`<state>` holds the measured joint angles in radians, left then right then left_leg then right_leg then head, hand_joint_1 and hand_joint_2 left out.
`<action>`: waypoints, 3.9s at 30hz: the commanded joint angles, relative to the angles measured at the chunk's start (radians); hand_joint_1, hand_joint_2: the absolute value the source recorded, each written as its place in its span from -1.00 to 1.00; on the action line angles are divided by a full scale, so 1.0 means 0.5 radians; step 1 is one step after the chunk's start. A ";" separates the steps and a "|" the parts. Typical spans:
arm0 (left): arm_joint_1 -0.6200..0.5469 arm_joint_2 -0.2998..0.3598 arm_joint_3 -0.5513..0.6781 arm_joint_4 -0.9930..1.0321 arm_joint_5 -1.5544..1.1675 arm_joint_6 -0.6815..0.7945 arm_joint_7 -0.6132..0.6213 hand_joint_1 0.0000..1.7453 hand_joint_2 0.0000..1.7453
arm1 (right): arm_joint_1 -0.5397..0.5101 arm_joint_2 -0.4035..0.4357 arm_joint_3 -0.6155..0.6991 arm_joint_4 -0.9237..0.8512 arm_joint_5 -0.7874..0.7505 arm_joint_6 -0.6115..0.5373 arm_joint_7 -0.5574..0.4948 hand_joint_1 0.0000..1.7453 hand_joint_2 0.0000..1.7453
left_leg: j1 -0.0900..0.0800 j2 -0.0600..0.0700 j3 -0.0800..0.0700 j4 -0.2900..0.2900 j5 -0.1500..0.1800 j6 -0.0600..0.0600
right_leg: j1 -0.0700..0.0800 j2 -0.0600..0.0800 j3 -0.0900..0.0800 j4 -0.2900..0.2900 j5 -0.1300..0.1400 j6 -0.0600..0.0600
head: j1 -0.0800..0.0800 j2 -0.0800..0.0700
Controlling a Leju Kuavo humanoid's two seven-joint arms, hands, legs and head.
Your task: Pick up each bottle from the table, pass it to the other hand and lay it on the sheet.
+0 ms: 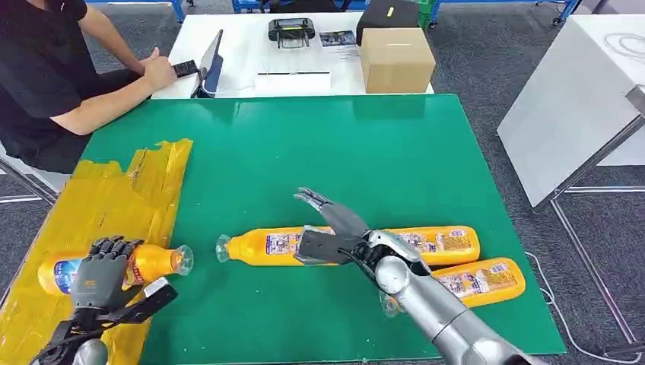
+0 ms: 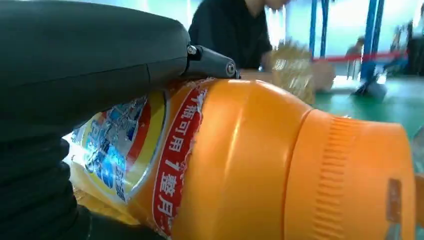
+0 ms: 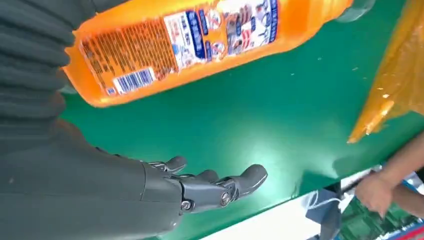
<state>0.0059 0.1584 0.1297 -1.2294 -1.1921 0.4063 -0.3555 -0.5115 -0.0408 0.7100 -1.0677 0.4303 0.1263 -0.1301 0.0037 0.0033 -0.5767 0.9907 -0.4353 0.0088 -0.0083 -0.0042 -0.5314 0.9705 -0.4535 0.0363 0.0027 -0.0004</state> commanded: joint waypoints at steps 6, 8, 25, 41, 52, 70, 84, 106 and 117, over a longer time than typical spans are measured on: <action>-0.169 0.178 -0.167 0.495 -0.042 -0.113 0.063 1.00 1.00 | -0.329 0.130 0.276 0.556 -0.018 0.006 0.017 -1.00 1.00 | -0.001 0.002 0.002 -0.001 0.000 -0.001 | -0.001 0.005 0.002 -0.001 0.001 -0.002 | 0.000 0.000; -0.184 0.227 -0.196 0.544 0.020 -0.195 0.005 1.00 1.00 | -0.377 0.175 0.312 0.634 -0.023 0.021 0.017 -1.00 1.00 | 0.001 0.004 0.006 -0.002 0.000 -0.003 | 0.001 0.008 0.005 -0.002 0.003 -0.004 | -0.001 0.000; -0.004 0.636 -0.207 0.468 0.779 -0.996 -0.445 -1.00 -1.00 | -0.563 0.369 0.633 0.985 -0.042 0.237 0.034 -1.00 1.00 | 0.002 0.017 0.025 -0.005 0.000 -0.009 | 0.004 0.019 0.017 0.006 0.001 -0.004 | -0.001 0.000; 0.144 0.482 -0.017 0.315 0.951 -1.104 -0.538 -1.00 -1.00 | -0.626 0.381 1.009 1.166 0.268 0.160 0.325 -1.00 1.00 | 0.003 0.015 0.026 -0.008 0.002 -0.009 | 0.004 0.016 0.019 0.002 0.002 -0.004 | 0.000 0.000; 0.192 0.233 0.233 0.132 1.168 -1.275 -0.685 -1.00 -1.00 | -0.573 0.410 1.152 1.332 0.557 0.107 0.463 -1.00 1.00 | 0.003 0.011 0.028 -0.010 0.003 -0.009 | 0.005 0.016 0.021 0.000 0.004 -0.005 | -0.001 0.000; -0.047 -0.079 0.571 0.036 2.087 -1.898 -0.654 -1.00 -1.00 | -0.427 0.383 0.819 1.400 0.540 0.102 0.415 1.00 1.00 | 0.003 0.001 0.044 -0.005 -0.001 -0.006 | 0.002 0.000 0.019 -0.002 -0.004 -0.009 | 0.000 0.000; 0.127 -0.395 0.567 -0.414 2.747 -2.141 -0.297 -1.00 -1.00 | 0.064 0.406 -0.067 0.364 0.233 -0.636 -0.030 1.00 1.00 | 0.002 0.000 0.023 -0.001 -0.003 -0.006 | 0.002 -0.001 0.021 0.001 -0.005 -0.007 | -0.001 0.000; 0.349 -0.655 -0.103 -0.834 2.810 -1.877 -0.211 -1.00 1.00 | 0.329 0.502 -0.237 -0.214 0.034 -0.508 -0.272 1.00 1.00 | 0.001 -0.005 0.007 0.001 -0.004 -0.006 | 0.001 -0.001 0.007 0.000 -0.005 -0.007 | 0.000 0.000; 0.419 -0.611 -0.363 -0.942 2.693 -1.734 -0.279 -1.00 1.00 | 0.349 0.520 -0.099 -0.134 0.034 -0.477 -0.251 1.00 1.00 | 0.001 -0.003 0.007 -0.001 -0.003 -0.006 | 0.001 0.001 0.005 0.000 -0.004 -0.006 | 0.000 0.000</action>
<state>0.2021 -0.1591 0.0369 -1.6751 0.1671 -0.4745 -0.4898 -0.3209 0.2300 0.6039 -1.1681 0.4498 -0.1179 -0.2625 0.0037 0.0022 -0.5742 0.9903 -0.4363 0.0058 -0.0082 -0.0036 -0.5296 0.9713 -0.4551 0.0336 0.0026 -0.0004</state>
